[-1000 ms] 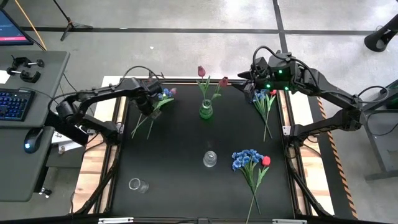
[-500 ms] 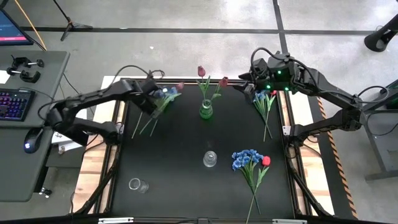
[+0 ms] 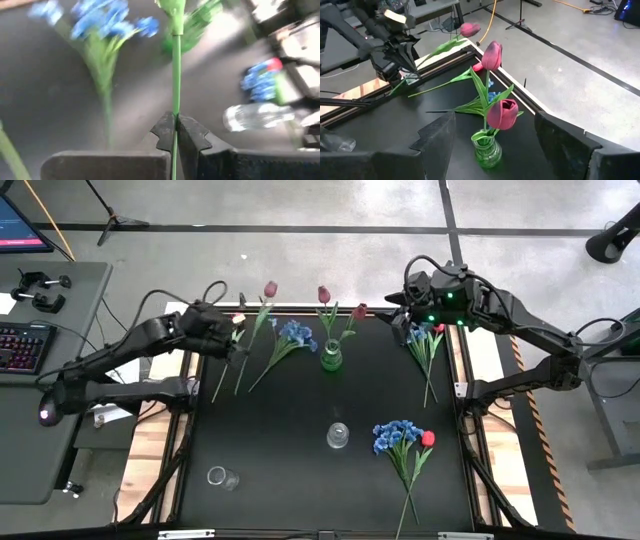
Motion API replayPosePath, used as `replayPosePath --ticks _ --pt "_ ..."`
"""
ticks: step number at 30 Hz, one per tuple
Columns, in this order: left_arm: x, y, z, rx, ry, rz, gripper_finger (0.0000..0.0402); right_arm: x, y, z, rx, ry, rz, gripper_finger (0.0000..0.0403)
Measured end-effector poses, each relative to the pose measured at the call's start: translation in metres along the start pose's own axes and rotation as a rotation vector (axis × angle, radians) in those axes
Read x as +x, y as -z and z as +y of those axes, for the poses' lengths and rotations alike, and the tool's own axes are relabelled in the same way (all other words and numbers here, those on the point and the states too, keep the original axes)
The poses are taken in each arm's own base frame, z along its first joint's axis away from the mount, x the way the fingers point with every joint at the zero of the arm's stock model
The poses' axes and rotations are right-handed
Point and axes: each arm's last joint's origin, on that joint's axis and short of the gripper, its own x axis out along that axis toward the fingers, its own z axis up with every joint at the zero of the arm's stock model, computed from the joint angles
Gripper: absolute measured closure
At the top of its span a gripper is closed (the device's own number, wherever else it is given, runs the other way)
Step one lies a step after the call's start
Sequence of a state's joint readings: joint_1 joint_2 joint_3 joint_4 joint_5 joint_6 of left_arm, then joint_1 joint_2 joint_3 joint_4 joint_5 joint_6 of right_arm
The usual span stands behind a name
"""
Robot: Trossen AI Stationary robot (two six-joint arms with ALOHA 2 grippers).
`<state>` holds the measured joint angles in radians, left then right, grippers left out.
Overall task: Sort flowers into vase by color
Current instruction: Put the dark red tulip into the green vase
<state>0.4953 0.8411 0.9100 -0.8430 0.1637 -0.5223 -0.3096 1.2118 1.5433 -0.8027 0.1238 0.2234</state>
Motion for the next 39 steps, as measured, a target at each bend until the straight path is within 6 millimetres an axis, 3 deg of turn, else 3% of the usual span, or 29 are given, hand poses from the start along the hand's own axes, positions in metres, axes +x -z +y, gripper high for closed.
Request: replayPosePath --ticks 6,9,15,20,25,32,39 --pt "-0.007 -0.026 -0.033 0.252 0.227 -0.345 0.0401 0.000 -0.001 0.000 0.005 -0.003 -0.015 0.0142" --pt "0.003 -0.041 -0.048 0.360 0.237 -0.505 0.0401 0.000 -0.002 0.000 0.007 -0.004 -0.018 0.0142" --pt "0.044 -0.064 -0.083 0.444 0.377 -0.707 0.0401 0.003 -0.004 0.001 0.008 -0.006 -0.034 0.0142" --pt "0.094 -0.056 -0.098 0.516 0.289 -0.688 0.0401 0.012 -0.004 0.002 0.007 -0.003 -0.030 0.0142" --pt "0.117 -0.055 -0.109 0.507 0.258 -0.774 0.0401 0.022 -0.003 0.003 0.000 0.003 -0.005 0.0142" --pt "0.144 -0.047 -0.104 0.490 0.214 -0.758 0.0401 0.018 -0.004 0.004 -0.013 -0.007 -0.022 0.0142" --pt "0.132 -0.034 -0.073 0.342 0.247 -0.982 0.0401 0.004 -0.006 0.002 0.009 -0.015 -0.058 0.0142"
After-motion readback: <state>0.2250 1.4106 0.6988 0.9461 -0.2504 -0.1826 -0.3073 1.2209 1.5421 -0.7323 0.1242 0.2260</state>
